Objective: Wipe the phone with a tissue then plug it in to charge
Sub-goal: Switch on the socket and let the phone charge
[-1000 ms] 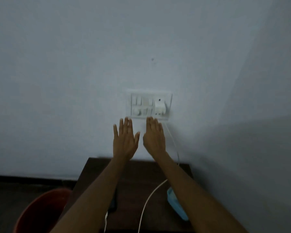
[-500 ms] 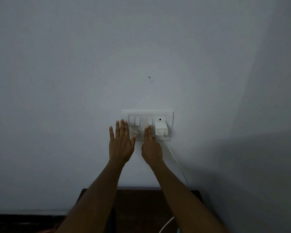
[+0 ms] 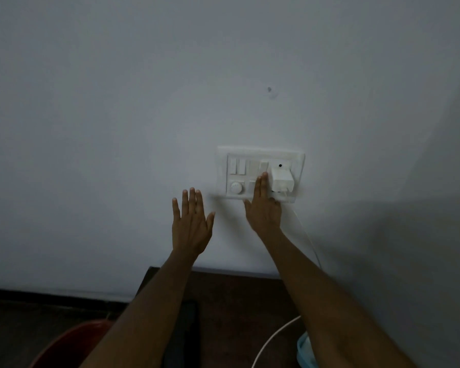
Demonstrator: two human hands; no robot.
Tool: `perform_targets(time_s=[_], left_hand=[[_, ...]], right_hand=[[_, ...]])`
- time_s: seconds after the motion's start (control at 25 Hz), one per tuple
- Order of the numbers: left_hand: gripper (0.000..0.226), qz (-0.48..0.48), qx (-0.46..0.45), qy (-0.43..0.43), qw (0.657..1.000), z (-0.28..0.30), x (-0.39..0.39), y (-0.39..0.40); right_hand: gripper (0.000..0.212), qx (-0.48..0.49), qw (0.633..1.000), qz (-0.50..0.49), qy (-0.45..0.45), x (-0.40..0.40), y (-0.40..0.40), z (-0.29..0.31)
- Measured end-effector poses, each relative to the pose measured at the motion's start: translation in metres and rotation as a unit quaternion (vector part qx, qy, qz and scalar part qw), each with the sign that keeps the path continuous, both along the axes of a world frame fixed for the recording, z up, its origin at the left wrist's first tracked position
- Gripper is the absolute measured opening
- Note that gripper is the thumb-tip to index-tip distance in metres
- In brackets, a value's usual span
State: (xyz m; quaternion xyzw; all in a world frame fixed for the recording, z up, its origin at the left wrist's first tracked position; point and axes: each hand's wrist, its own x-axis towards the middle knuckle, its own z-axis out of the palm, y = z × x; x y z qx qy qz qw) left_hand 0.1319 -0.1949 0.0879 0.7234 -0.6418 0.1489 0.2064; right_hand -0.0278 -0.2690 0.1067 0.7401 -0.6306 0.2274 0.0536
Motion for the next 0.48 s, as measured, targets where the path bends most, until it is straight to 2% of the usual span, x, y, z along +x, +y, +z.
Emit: perform_targets(time_s=[0.12,0.24,0.36,0.48], left_hand=[[0.088,0.016,0.032,0.025,0.999,-0.009,0.019,0.020],[0.087,0.046,0.057,0.033,0.997,-0.027,0.043,0.049],[0.070,0.069,0.102,0.049,0.991,-0.061,0.068,0.081],[0.073,0.076,0.134,0.077,0.985,-0.093,0.086,0.106]], right_hand=[[0.068,-0.037,0.999,-0.004,0.019,0.008,0.016,0.000],[0.059,-0.087,0.994,0.059,0.036,0.025,0.048,-0.022],[0.053,-0.038,0.992,0.119,0.024,0.042,0.087,-0.066],[0.049,0.038,0.993,0.110,0.003,0.048,0.117,-0.108]])
